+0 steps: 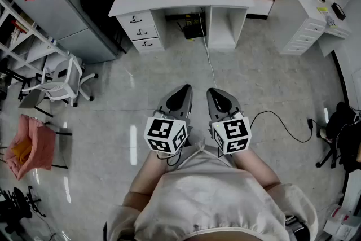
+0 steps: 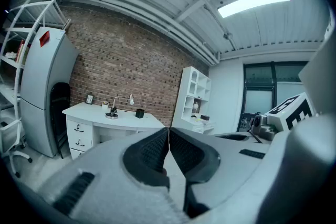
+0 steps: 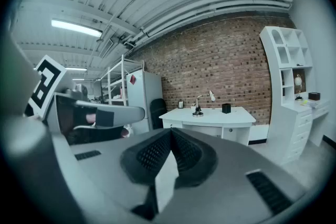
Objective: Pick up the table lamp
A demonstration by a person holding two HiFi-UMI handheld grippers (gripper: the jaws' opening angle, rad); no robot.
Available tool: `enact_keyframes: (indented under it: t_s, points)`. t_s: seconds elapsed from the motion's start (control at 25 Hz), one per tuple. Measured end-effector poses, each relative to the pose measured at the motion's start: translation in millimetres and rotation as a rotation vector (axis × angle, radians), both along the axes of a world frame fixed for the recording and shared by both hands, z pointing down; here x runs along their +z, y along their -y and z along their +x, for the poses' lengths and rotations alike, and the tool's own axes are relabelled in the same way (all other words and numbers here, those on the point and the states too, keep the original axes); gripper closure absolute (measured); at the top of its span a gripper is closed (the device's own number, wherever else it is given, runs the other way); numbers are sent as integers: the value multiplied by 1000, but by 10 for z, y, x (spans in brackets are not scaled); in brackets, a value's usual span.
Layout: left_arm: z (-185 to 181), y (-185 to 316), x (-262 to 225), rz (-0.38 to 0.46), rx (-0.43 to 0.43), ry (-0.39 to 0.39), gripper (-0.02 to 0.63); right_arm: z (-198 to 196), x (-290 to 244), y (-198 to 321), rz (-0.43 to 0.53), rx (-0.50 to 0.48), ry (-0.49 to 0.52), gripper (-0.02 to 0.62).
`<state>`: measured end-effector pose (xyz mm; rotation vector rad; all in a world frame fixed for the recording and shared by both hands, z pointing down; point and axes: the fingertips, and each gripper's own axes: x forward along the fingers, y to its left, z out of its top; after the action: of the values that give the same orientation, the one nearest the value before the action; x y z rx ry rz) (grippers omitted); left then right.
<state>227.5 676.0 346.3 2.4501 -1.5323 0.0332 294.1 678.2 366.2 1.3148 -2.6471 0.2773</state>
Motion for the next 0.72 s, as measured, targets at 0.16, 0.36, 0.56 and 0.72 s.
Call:
enact_keyframes:
  t_s: [0.16,0.36,0.56,0.72]
  points:
    - [5,13,24,-5,3,7,586,-9,13,7,-4,-3,5,568]
    - [11,36,55,-23,4,19,586,41,47,40,-23,12,19,568]
    - [-39,39,98,-35,-7,24,586,33,25,87,-11,24,47,568]
    - [-109,102,161,-51,-11,18,586,-14,97,153,-36,27,40,568]
